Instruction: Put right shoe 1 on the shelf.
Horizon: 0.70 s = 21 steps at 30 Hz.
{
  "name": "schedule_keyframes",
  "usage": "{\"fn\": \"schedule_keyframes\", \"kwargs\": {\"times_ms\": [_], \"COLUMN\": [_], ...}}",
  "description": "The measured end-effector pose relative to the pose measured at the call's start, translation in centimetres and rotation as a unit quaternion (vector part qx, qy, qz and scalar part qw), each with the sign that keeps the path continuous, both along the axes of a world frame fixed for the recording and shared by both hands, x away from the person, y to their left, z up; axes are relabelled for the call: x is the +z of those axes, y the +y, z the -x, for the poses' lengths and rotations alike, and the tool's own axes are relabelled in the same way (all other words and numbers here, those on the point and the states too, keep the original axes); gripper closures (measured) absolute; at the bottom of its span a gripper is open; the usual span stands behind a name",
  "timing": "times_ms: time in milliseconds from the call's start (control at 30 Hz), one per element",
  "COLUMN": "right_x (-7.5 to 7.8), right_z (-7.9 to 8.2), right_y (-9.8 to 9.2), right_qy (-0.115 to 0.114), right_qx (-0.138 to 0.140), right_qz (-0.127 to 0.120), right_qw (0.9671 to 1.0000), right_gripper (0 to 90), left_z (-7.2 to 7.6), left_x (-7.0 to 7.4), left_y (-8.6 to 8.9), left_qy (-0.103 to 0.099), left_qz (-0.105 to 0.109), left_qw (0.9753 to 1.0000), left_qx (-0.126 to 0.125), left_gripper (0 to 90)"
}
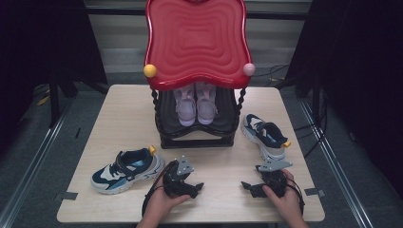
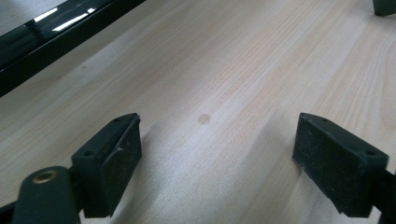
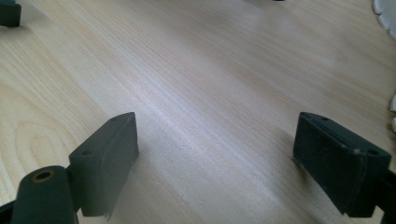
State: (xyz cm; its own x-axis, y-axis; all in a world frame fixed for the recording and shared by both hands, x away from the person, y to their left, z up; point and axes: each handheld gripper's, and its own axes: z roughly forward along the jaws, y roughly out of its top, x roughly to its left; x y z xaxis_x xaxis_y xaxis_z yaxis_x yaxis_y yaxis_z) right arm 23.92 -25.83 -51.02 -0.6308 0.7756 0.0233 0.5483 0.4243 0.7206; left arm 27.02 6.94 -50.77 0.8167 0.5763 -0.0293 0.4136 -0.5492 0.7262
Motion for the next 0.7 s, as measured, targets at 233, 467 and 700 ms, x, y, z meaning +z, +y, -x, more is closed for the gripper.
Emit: {"fn": "schedule_keyframes", "kwargs": {"times_ms": [233, 467, 700], "right_x": [0.0, 0.0, 0.0], "right_z": [0.0, 0.0, 0.0], "right_y": [0.0, 0.0, 0.0], "right_qy": [0.000, 0.000, -0.001], "right_qx": [0.000, 0.000, 0.001], "right_qz": [0.000, 0.000, 0.000], "right_qw": [1.0000, 1.0000, 1.0000], "right_gripper": [13.7, 13.7, 13.7], "left_z": [-0.1, -0.2, -0.4], "left_x": [0.7, 1.6, 2.8], "left_y": [0.1, 0.2, 0.9], "left_qy": [0.024, 0.027, 0.033], "left_qz": [-0.020, -0.024, -0.029], "left_qw": [0.9995, 0.9993, 0.9990], "left_qx": [0.002, -0.006, -0.007], "left_gripper": [18.8, 19.1, 21.2]}}
